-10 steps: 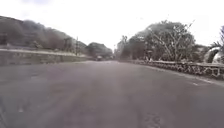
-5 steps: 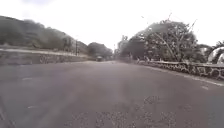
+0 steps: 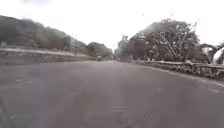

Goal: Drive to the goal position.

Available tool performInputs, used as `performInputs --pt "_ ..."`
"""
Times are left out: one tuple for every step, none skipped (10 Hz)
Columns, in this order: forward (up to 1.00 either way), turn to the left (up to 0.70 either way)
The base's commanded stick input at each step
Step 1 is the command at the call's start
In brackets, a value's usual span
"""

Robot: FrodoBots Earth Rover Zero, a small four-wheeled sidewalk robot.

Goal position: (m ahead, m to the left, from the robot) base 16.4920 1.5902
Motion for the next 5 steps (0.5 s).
performInputs --pt "0.70 0.00" --pt "0.70 0.00" --pt "0.70 0.00" --pt "0.70 0.00" --pt "0.70 0.00"
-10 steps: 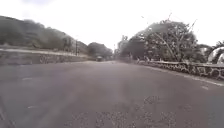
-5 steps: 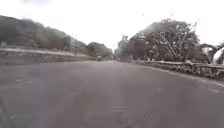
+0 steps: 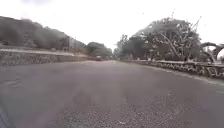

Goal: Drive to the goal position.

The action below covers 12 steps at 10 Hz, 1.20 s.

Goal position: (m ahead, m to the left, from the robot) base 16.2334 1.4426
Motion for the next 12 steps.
performInputs --pt "0.70 0.00" --pt "0.70 0.00" --pt "0.70 0.00" --pt "0.70 0.00" --pt "0.70 0.00" --pt "0.70 0.00" --pt "0.70 0.00" --pt "0.70 0.00" --pt "0.70 0.00" --pt "0.70 0.00" --pt "0.70 0.00" --pt "0.70 0.00"
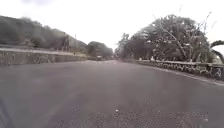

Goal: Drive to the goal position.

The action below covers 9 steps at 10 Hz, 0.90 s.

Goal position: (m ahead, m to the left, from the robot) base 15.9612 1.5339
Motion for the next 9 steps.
performInputs --pt "0.70 0.00" --pt "0.70 0.00" --pt "0.70 0.00" --pt "0.70 0.00" --pt "0.70 0.00" --pt "0.70 0.00" --pt "0.70 0.00" --pt "0.70 0.00" --pt "0.70 0.00"
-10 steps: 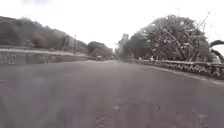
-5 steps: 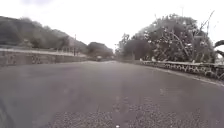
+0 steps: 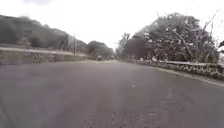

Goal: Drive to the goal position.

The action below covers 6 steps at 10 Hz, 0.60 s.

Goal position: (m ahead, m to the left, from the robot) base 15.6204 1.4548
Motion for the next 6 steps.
performInputs --pt "0.70 0.00" --pt "0.70 0.00" --pt "0.70 0.00" --pt "0.70 0.00" --pt "0.70 0.00" --pt "0.70 0.00"
